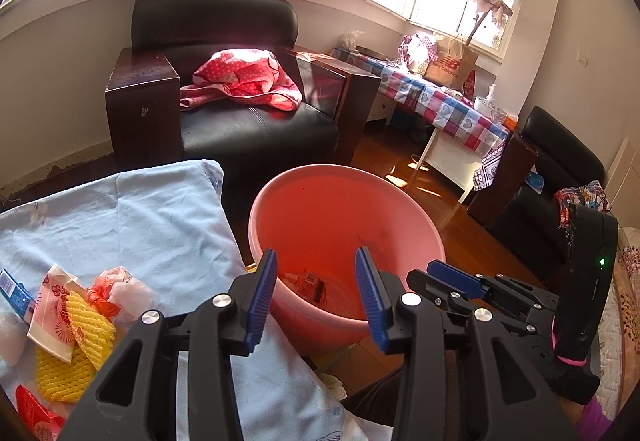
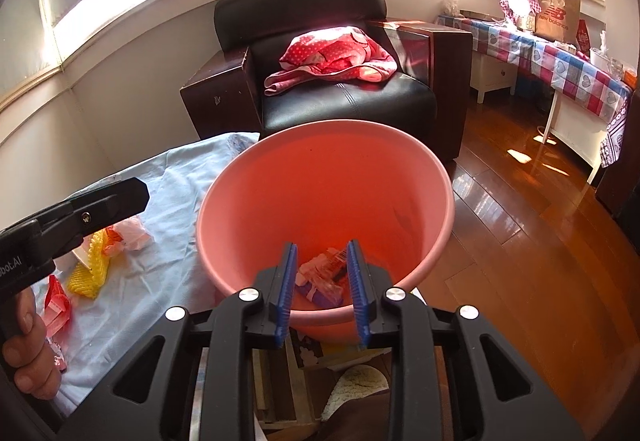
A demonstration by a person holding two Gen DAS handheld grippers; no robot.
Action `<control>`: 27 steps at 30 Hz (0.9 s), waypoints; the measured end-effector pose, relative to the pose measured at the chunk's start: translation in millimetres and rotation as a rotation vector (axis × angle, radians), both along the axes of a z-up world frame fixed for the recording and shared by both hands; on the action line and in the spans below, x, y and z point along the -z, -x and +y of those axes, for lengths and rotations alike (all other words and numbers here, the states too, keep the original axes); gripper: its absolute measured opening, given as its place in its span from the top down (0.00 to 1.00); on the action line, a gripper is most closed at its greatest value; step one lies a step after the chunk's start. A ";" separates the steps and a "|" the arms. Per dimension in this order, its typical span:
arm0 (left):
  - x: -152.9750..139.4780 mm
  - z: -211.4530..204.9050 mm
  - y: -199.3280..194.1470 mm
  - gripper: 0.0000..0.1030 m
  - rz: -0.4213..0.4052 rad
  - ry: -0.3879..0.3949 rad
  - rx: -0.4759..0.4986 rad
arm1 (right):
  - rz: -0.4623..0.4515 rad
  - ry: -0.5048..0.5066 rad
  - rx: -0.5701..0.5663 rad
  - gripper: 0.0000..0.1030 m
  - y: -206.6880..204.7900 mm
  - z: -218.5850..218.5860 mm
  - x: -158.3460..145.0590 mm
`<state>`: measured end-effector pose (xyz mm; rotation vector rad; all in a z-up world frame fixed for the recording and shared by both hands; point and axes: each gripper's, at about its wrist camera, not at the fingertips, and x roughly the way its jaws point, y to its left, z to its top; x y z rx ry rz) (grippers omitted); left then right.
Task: Collect trash
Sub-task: 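Move both open tools back to the remaining trash on the table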
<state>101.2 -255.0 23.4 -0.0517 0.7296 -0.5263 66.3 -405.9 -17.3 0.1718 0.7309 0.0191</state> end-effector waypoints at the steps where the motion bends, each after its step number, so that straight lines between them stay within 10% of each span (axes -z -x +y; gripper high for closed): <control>1: -3.3 4.5 2.2 0.61 -0.006 0.006 -0.005 | -0.008 0.003 -0.006 0.74 2.9 1.3 -3.0; 27: -43.0 186.9 89.5 0.56 -0.122 0.001 -0.250 | -0.033 0.024 -0.274 0.74 35.8 111.4 -22.8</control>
